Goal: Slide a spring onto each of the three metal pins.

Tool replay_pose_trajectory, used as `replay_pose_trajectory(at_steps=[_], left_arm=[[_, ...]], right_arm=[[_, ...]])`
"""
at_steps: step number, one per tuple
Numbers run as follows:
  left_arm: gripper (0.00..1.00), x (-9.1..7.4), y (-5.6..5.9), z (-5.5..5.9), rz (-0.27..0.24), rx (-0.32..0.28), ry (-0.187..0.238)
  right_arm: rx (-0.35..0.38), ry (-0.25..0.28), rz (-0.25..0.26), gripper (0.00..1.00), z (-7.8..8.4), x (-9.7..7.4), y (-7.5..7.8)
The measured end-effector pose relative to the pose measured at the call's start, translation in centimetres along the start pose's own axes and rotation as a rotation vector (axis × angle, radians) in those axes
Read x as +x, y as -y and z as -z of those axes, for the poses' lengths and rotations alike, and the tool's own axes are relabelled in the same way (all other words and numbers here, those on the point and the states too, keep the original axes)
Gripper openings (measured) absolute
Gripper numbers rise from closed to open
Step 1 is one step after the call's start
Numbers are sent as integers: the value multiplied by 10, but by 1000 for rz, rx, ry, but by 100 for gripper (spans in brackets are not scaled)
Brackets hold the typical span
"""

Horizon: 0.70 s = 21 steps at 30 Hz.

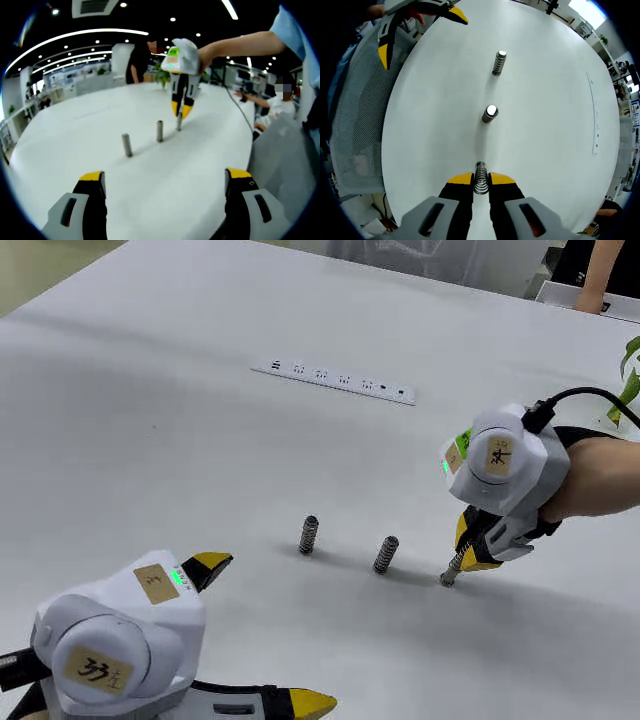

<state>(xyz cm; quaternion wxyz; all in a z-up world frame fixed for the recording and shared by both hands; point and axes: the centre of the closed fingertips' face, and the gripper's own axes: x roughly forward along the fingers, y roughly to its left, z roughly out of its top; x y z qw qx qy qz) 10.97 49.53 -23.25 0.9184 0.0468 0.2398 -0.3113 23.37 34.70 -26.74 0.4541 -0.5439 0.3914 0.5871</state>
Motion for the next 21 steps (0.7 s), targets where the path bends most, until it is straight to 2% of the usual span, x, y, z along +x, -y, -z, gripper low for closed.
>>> replay_pose_trajectory(at_steps=[7,21], left_arm=[[100,-1,-3,2,-2,-3,-5],[100,0,-4,4,5,-3,-19]], right_arm=[[18,-6,-7,13,3,13,-1],[44,-8,-10,13,6,21,-4]])
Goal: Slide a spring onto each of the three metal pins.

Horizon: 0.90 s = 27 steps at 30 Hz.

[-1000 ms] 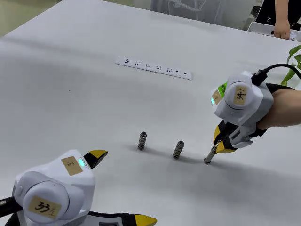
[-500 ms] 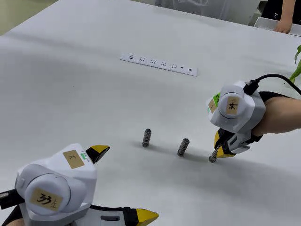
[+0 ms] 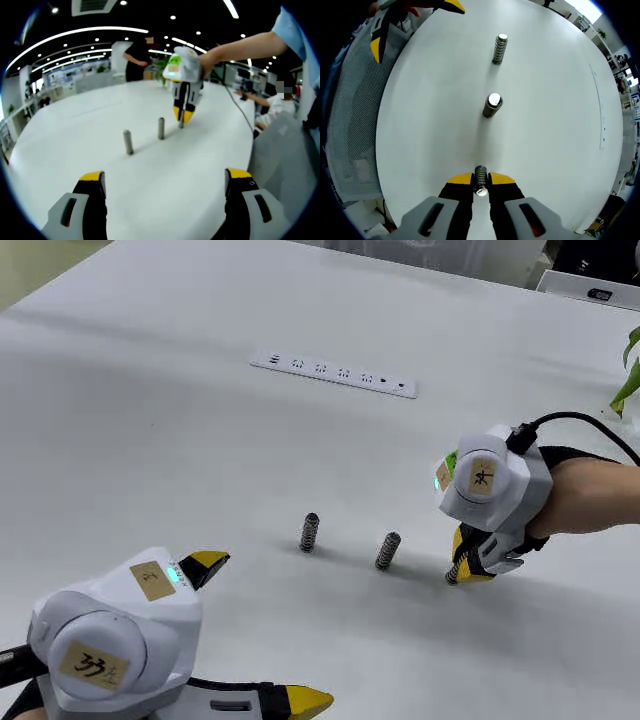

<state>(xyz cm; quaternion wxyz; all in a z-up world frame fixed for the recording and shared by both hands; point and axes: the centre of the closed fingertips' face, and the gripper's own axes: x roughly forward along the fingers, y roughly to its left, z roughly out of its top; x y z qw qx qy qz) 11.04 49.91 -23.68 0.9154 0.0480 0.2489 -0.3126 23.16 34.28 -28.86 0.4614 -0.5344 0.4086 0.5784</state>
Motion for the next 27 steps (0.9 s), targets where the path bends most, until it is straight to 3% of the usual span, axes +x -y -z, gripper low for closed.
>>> replay_pose_trajectory(at_steps=[15,22,27], left_arm=[[100,1,1,0,12,4,-8],[100,2,1,0,19,12,-11],[100,2,0,-1,19,15,-13]], right_arm=[[9,1,-4,14,3,7,-1],[19,23,19,25,5,10,1],[33,60,42,41,3,10,4]])
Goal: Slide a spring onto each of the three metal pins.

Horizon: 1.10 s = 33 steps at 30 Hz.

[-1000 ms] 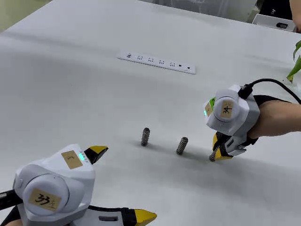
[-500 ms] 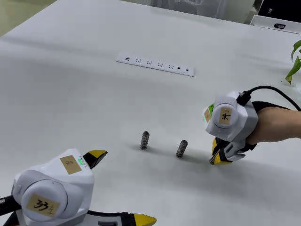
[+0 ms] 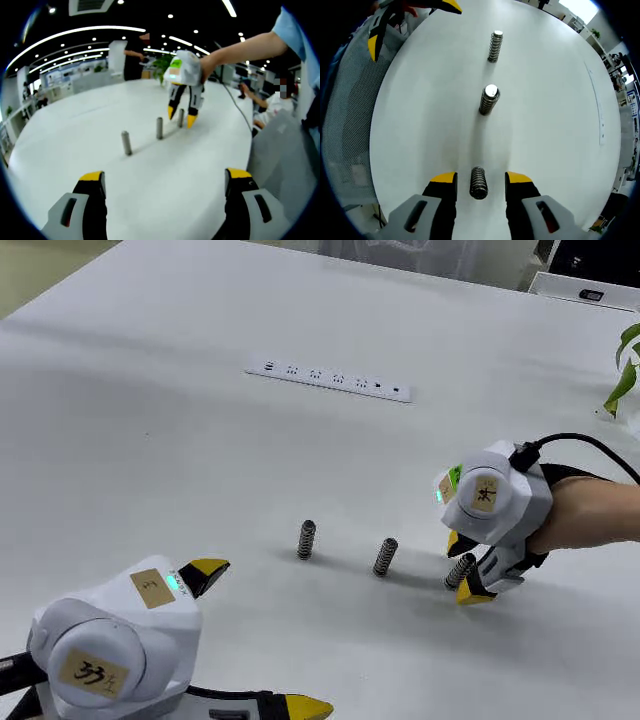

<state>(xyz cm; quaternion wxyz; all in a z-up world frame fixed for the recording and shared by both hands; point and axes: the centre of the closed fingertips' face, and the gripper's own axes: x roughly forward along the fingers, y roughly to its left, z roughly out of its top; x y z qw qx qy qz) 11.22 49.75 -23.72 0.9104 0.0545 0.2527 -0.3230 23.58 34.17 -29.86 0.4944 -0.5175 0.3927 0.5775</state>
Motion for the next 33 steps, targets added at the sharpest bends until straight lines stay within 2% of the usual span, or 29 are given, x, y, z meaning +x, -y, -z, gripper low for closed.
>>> replay_pose_trajectory(at_steps=[4,7,10,14,17,19,24,26,33], left_arm=[[100,0,0,-2,1,1,2],[100,1,0,-2,5,9,0],[100,1,1,-3,9,13,-1],[100,2,1,-4,13,14,0],[100,2,1,-4,10,19,-5],[100,1,2,-5,17,17,-2],[100,0,0,-3,18,22,-9],[100,0,-1,-3,16,21,-10],[100,-2,0,-2,12,16,-11]], right_arm=[[38,56,23,55,-4,-1,2],[97,131,27,67,-11,-1,0],[160,187,49,73,-14,-4,0],[230,248,69,87,-14,-6,-4],[270,269,91,89,-9,-8,-6],[322,298,103,92,-7,-10,-7],[388,334,137,99,2,-17,-15],[403,348,142,99,4,-20,-20],[436,403,218,99,10,-35,-33]])
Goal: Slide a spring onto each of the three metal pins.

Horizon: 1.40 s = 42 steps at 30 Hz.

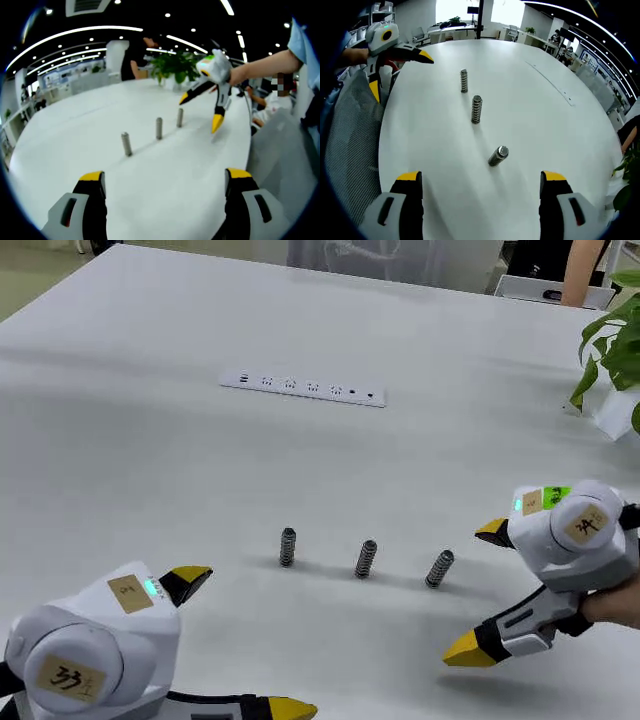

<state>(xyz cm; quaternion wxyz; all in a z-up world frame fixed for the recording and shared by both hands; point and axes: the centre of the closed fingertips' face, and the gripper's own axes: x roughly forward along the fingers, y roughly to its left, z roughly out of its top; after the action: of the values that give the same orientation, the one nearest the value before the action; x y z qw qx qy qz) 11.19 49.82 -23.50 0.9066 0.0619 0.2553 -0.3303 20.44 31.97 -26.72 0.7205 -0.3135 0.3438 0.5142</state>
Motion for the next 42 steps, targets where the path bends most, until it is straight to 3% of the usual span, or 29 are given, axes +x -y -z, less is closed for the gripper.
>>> replay_pose_trajectory(at_steps=[9,22,25,29,32,35,42], left_arm=[[100,-4,1,3,-8,-5,-4],[100,-12,2,10,-1,14,-40],[100,-13,3,6,6,17,-45],[100,-15,-7,-1,-49,-14,-6],[100,-14,-5,2,-53,-2,-20],[100,-12,-4,7,-46,31,-47],[100,-17,-7,9,-79,-20,-33]], right_arm=[[64,95,54,99,1,-24,-19],[177,164,88,98,18,-41,-53],[200,205,104,98,14,-43,-56],[221,240,119,98,3,-43,-62],[248,299,132,98,-5,-47,-66],[240,295,125,98,0,-52,-73],[289,294,146,98,10,-55,-67]])
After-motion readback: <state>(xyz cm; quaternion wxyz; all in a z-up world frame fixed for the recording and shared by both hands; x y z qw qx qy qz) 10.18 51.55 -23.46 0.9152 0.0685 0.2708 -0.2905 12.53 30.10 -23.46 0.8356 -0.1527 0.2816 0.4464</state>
